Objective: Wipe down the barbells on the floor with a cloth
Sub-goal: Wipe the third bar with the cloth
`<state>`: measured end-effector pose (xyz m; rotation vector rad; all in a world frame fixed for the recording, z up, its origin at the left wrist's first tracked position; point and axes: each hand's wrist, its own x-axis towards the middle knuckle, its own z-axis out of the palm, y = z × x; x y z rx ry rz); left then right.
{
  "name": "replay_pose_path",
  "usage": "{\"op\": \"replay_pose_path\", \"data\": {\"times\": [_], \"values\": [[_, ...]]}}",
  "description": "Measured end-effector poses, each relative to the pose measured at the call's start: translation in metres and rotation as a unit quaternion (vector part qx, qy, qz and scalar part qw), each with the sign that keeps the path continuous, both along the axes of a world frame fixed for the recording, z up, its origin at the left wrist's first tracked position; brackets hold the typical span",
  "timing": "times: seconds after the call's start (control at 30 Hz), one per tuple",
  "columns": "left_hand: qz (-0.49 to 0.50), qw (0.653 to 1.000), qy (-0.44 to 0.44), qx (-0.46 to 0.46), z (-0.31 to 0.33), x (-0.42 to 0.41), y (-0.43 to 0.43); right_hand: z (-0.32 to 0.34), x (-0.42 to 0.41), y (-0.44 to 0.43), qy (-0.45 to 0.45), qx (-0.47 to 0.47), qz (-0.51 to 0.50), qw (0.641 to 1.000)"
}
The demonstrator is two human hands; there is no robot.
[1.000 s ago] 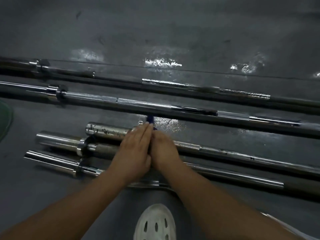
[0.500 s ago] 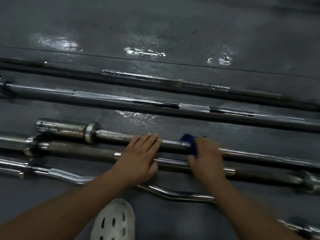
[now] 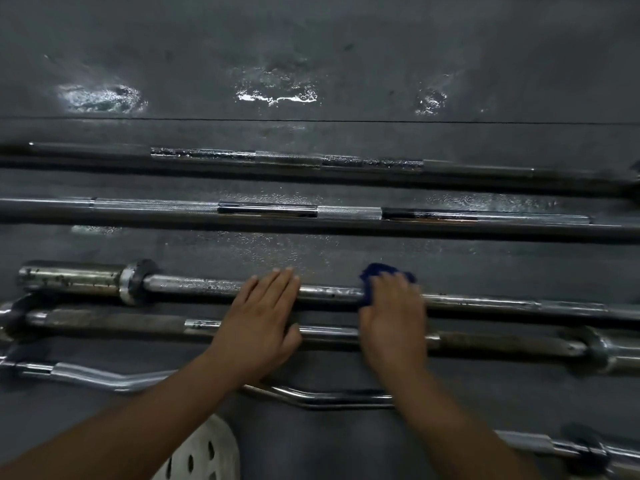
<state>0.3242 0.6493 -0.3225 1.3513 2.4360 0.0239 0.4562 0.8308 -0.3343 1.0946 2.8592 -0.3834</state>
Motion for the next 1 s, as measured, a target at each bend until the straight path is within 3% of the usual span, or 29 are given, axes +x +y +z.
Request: {"op": "replay_pose_path", "data": {"times": [0.13,0.2,0.3,0.43,0.6,0.67,0.83,0.93,1.0], "values": [[-0.01,1.0,0.003,0.001,-0.003,-0.005,-0.005,-0.001,-0.032,-0.046,0.024,-0.053,0.161,0.985],[-0.016,1.0,0.003,0.005,-0.003,-0.008,-0.009,0.0,-0.016,-0.022,0.035,-0.053,0.136,0.989],[-0.008,1.0,-0.004,0.013,-0.005,-0.014,-0.017,-0.001,0.026,0.016,0.03,-0.021,-0.004,0.999],[0.025,0.999,-0.003,0.033,-0.004,-0.028,-0.04,-0.007,0.006,-0.01,0.02,-0.005,-0.105,0.994],[0.098,0.994,0.026,0.043,0.006,-0.058,-0.084,-0.009,-0.095,-0.132,0.046,-0.051,0.035,0.997],[0.121,0.991,0.035,0.039,0.009,-0.068,-0.101,-0.006,-0.13,-0.169,0.046,-0.071,0.048,0.995],[0.138,0.989,0.036,0.035,0.014,-0.078,-0.114,0.004,-0.138,-0.157,0.091,-0.142,0.168,0.971],[0.136,0.989,0.035,0.046,0.014,-0.076,-0.116,0.003,-0.127,-0.129,0.135,-0.204,0.135,0.96],[0.138,0.989,0.036,0.05,0.013,-0.076,-0.122,0.0,-0.119,-0.128,0.101,-0.141,0.08,0.982]]}}
